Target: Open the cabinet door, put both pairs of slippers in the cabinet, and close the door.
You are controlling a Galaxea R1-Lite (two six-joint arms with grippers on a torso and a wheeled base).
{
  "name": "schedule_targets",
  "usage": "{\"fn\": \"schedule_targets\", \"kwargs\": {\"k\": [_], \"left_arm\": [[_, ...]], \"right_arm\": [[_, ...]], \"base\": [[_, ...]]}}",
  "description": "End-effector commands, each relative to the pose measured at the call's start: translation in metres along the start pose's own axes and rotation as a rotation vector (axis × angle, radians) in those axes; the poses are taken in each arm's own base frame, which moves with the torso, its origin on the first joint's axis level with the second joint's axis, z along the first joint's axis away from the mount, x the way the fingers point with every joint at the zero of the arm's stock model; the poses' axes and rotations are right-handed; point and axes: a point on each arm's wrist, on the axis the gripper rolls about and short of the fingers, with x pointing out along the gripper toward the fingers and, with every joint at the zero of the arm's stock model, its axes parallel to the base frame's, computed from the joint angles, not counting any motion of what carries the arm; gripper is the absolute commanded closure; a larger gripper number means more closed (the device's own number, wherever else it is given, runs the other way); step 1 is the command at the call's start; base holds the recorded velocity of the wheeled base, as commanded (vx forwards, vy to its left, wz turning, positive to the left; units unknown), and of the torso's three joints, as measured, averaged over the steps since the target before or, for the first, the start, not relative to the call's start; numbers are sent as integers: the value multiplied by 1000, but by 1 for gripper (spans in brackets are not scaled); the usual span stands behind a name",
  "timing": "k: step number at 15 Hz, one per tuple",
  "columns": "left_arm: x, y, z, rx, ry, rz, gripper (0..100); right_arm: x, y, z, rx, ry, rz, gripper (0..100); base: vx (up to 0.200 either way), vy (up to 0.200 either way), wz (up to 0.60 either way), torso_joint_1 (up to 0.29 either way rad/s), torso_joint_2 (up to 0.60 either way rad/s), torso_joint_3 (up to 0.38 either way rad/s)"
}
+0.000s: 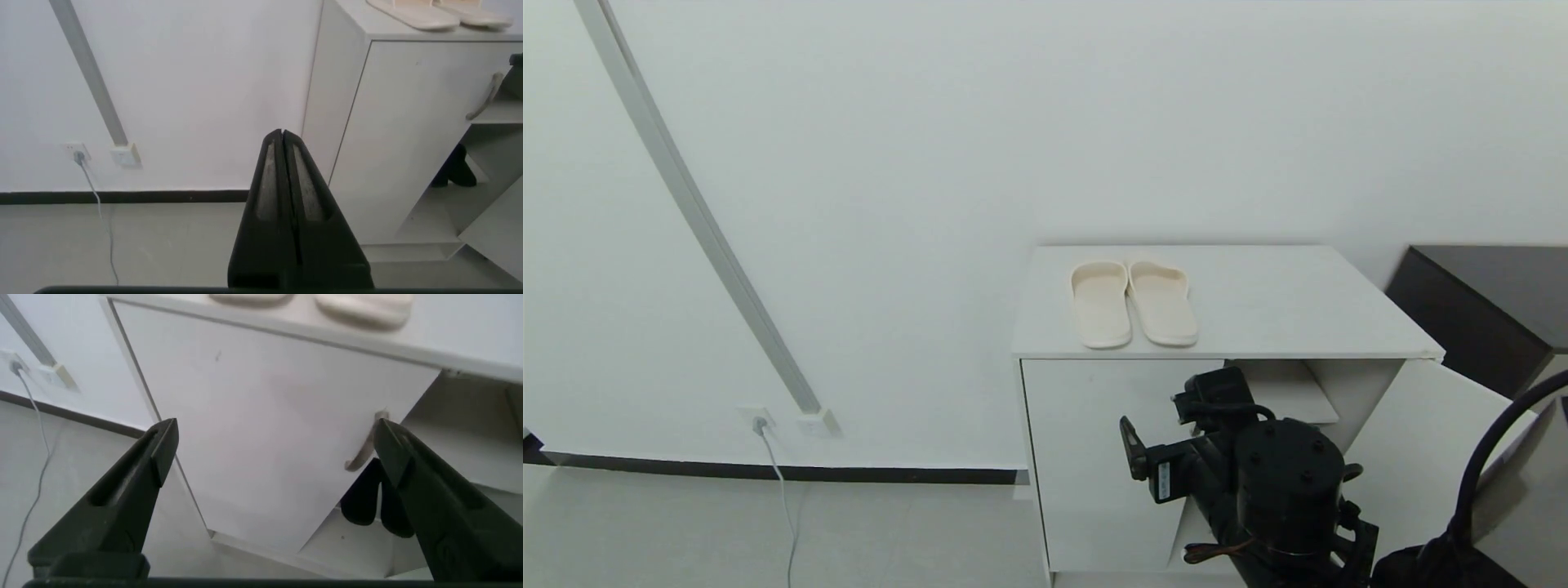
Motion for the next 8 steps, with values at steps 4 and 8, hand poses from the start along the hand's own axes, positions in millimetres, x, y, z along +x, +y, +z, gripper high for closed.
{"fn": "schedule_targets", "kwargs": {"k": [4,8], "left_arm": [[0,0,0,1,1,0,100],[0,0,0,4,2,0,100]], "right_arm": [[3,-3,-1,-5,2,-14,0],[14,-7,15,-14,-45,-40,0]], "base": [[0,0,0,152,-332,-181],[0,0,0,0,0,0]]}}
